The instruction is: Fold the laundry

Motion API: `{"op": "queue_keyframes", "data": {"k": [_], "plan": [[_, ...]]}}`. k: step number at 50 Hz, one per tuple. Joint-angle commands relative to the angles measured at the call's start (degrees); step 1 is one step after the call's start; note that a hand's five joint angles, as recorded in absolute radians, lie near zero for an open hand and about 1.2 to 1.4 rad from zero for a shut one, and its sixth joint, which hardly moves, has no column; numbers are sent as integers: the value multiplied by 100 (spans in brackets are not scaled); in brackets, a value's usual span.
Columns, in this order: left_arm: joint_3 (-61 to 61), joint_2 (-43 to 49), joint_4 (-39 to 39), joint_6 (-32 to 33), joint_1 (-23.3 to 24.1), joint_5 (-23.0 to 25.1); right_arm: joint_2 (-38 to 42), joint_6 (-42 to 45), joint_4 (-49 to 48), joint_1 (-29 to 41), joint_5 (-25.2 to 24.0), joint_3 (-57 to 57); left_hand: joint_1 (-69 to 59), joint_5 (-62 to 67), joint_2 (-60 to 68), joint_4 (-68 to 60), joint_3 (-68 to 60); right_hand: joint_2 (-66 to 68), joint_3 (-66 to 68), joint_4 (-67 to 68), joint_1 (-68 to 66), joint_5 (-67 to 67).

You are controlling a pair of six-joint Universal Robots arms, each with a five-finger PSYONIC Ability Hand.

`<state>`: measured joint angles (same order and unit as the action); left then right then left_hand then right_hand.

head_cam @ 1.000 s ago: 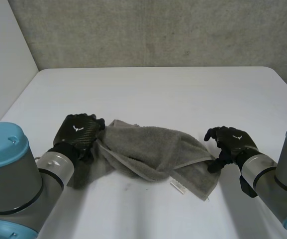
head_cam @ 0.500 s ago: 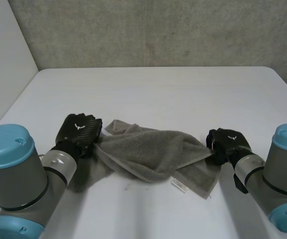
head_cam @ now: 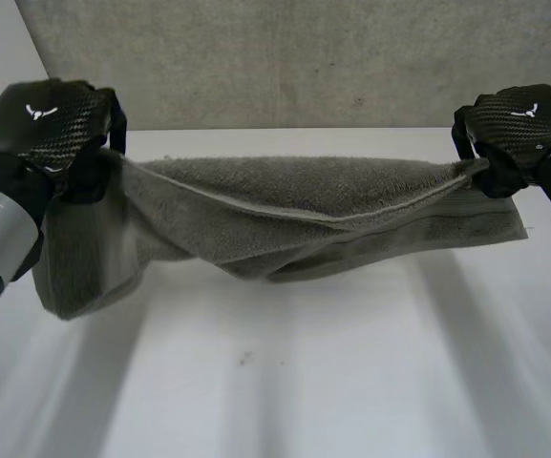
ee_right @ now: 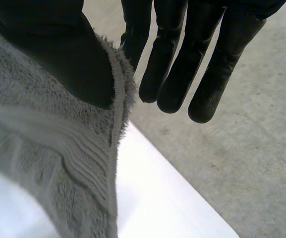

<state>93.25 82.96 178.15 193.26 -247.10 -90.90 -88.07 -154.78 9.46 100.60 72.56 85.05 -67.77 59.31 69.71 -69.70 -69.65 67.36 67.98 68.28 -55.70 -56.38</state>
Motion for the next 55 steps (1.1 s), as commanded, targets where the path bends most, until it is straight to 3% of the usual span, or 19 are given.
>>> {"op": "queue_keyframes", "data": {"k": [1, 7, 14, 17, 19, 20, 22, 23, 25, 26, 27, 28, 30, 36, 49, 55], "plan": [[-624, 941, -1573, -315, -699, 354, 625, 1336, 1260, 56, 4, -700, -1223, 1069, 1029, -1030, -1035, 1264, 1202, 1172, -2430, -1362], [-1045, 2125, -1995, -333, -875, 679, 1440, 2038, 1647, 274, 258, -989, -1223, 1069, 1029, -1030, -1035, 1264, 1202, 1172, -2430, -1362], [-1723, 3235, -1986, -289, -875, 688, 2567, 2092, 1172, 829, 813, -1720, -1223, 1069, 1029, -1030, -1035, 1264, 1202, 1172, -2430, -1362], [-2373, 3587, -1793, -280, -866, 670, 2954, 2092, 452, 987, 1199, -2229, -1223, 1069, 1029, -1030, -1035, 1264, 1202, 1172, -2430, -1362], [-3151, 3683, -1277, -289, -848, 661, 3155, 2110, -659, 1031, 1619, -2851, -1223, 1069, 1029, -1030, -1035, 1264, 1202, 1172, -2430, -1362], [-3155, 3683, -1274, -289, -848, 661, 3156, 2110, -665, 1031, 1621, -2853, -1223, 1069, 1029, -1030, -1035, 1264, 1202, 1172, -2430, -1362], [-3803, 3605, -426, -289, -840, 635, 3156, 2119, -2055, 1040, 1893, -3273, -1223, 1069, 1029, -1030, -1035, 1264, 1202, 1172, -2430, -1362], [-3806, 3604, -421, -289, -840, 635, 3156, 2119, -2062, 1040, 1894, -3275, -1223, 1069, 1029, -1030, -1035, 1264, 1202, 1172, -2430, -1362], [-4077, 3298, 680, -324, -831, 617, 2955, 2101, -3549, 1040, 1938, -3311, -1223, 1069, 1029, -1030, -1035, 1264, 1202, 1172, -2430, -1362], [-4078, 3297, 686, -324, -831, 617, 2954, 2101, -3556, 1040, 1938, -3310, -1223, 1069, 1029, -1030, -1035, 1264, 1202, 1172, -2430, -1362], [-4061, 3131, 1199, -324, -831, 609, 2806, 2101, -4209, 1040, 1920, -3232, -1223, 1069, 1029, -1030, -1035, 1264, 1202, 1172, -2430, -1362], [-4061, 3130, 1204, -324, -831, 608, 2804, 2101, -4215, 1040, 1920, -3231, -1223, 1069, 1029, -1030, -1035, 1264, 1202, 1172, -2430, -1362], [-3833, 2867, 1948, -324, -831, 582, 2647, 2092, -5004, 1049, 1781, -2995, -1223, 1069, 1029, -1030, -1035, 1264, 1202, 1172, -2430, -1362], [-3032, 2558, 2347, -324, -787, 485, 2576, 1961, -4587, 1023, 1244, -2372, -1223, 1069, 1029, -1030, -1035, 1264, 1202, 1172, -2430, -1362], [120, 2575, 2636, -254, -725, 547, 2646, 1802, -3293, 952, 1103, -536, -1223, 1069, 1029, -1030, -1035, 1264, 1202, 1172, -2430, -1362], [738, 2989, 2734, -113, -725, 529, 3084, 1802, -3275, 935, 857, 152, -1223, 1069, 1029, -1030, -1035, 1264, 1202, 1172, -2430, -1362]]}}
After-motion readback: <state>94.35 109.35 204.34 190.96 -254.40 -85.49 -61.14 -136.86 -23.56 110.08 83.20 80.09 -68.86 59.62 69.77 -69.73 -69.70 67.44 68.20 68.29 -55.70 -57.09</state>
